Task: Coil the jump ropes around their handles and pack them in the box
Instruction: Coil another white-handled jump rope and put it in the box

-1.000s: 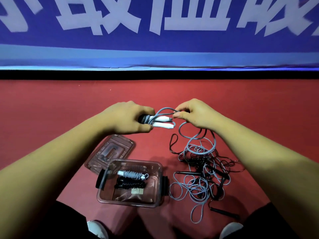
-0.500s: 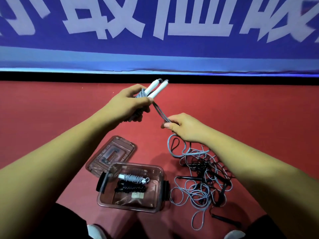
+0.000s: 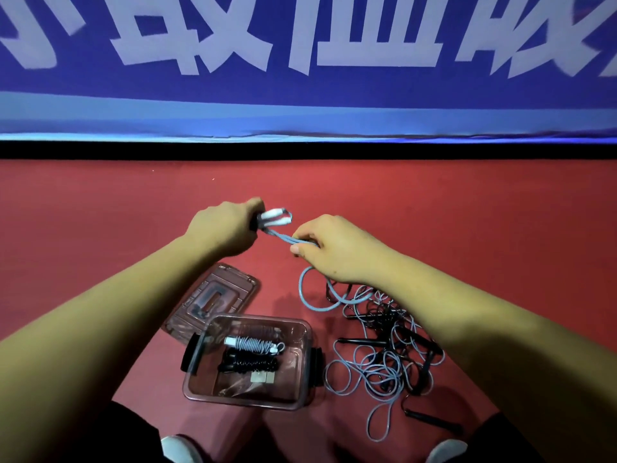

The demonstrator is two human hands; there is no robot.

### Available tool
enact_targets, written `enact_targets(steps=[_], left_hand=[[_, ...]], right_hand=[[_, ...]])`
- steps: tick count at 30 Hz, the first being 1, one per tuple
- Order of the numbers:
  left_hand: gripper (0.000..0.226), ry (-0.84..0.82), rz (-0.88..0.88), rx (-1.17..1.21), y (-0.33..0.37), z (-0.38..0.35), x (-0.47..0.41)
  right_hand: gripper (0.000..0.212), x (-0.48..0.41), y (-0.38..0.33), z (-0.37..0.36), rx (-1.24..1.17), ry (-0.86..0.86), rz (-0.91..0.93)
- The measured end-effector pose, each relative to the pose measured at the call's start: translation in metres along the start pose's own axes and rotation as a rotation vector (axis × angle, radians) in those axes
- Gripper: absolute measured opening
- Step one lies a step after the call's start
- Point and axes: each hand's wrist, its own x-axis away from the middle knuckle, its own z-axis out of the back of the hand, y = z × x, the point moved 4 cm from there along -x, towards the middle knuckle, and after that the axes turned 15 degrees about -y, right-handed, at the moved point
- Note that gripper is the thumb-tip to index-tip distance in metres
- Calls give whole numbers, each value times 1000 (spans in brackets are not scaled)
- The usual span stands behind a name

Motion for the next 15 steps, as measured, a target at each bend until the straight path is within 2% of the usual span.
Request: enact_targets(steps=[6, 9, 10, 12, 15], left_hand=[[37, -226, -209, -244, 49, -25, 20], [25, -235, -320, -354, 69, -18, 32], [28, -232, -338, -364, 73, -16, 34], [48, -226, -354, -358, 76, -12, 38], [45, -148, -366, -307, 75, -10, 38]], right_hand=[[17, 0, 19, 17, 102, 152, -79], [16, 0, 33, 26, 129, 235, -141], [16, 0, 36, 28, 134, 249, -150], [16, 1, 39, 31, 135, 272, -152], [17, 3, 44, 34, 134, 314, -164]])
